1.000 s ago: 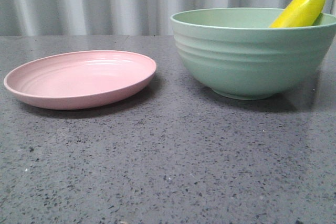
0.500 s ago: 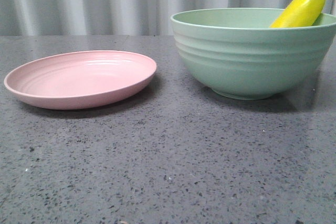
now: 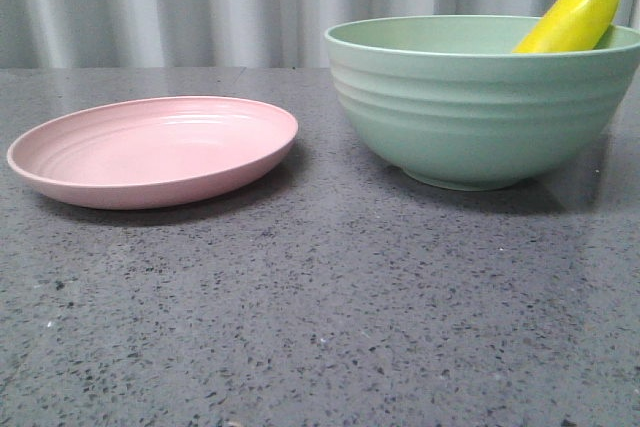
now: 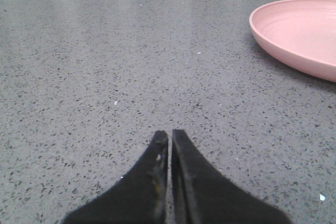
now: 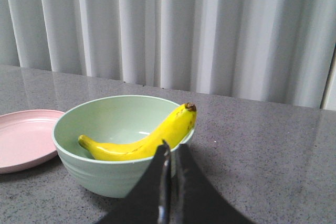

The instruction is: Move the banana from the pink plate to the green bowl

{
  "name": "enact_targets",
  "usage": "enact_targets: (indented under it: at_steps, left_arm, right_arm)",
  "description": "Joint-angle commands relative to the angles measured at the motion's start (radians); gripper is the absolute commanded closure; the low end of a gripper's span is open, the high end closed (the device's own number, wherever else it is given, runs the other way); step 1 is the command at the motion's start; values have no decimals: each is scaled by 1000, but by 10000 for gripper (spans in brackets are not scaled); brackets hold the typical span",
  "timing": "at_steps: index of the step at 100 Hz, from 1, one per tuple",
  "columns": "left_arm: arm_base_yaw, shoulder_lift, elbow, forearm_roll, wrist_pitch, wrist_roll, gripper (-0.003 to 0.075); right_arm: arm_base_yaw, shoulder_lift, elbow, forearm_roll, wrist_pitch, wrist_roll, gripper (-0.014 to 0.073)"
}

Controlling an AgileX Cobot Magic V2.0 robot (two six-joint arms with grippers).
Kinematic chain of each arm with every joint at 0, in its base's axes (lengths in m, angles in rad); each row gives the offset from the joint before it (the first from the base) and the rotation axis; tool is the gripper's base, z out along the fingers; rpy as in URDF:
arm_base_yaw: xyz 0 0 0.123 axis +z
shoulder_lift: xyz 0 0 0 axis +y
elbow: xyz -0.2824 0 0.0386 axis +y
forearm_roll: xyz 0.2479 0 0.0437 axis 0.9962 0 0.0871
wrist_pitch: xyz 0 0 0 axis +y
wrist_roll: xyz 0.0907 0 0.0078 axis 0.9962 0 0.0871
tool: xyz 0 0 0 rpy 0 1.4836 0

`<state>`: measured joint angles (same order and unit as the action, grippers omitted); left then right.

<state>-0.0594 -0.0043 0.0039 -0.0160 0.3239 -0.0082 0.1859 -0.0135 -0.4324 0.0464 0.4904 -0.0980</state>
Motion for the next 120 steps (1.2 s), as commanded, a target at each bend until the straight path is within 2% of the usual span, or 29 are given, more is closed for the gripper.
enact_targets:
  at_steps: [1, 8, 20, 30, 43, 51, 56, 100, 120]
  left_arm:
    - [1, -29, 9, -1, -71, 0, 741]
    - [1, -29, 9, -1, -71, 0, 741]
    - [1, -29, 9, -1, -71, 0, 741]
    - [1, -29, 9, -1, -71, 0, 741]
    - [1, -29, 9, -1, -71, 0, 741]
    - [1, -29, 9, -1, -71, 0, 741]
    - [1, -29, 9, -1, -71, 0, 741]
    - [1, -29, 9, -1, -71, 0, 741]
    - [1, -29, 9, -1, -71, 0, 741]
  right_arm:
    - [-13, -6, 18, -11, -126, -13, 659]
    - [-46, -6, 77, -35, -251, -13, 659]
    - [-131, -6, 203, -35, -558, -9, 659]
    - [-180, -6, 315, -32, -784, 44, 659]
    - [-218, -8, 419, -32, -904, 67, 659]
    - [-234, -8, 470, -32, -895, 118, 659]
    - [-244, -12, 464, -32, -791, 129, 659]
    - [-284, -14, 467, -32, -212, 129, 659]
    - [-284, -14, 467, -32, -180, 129, 659]
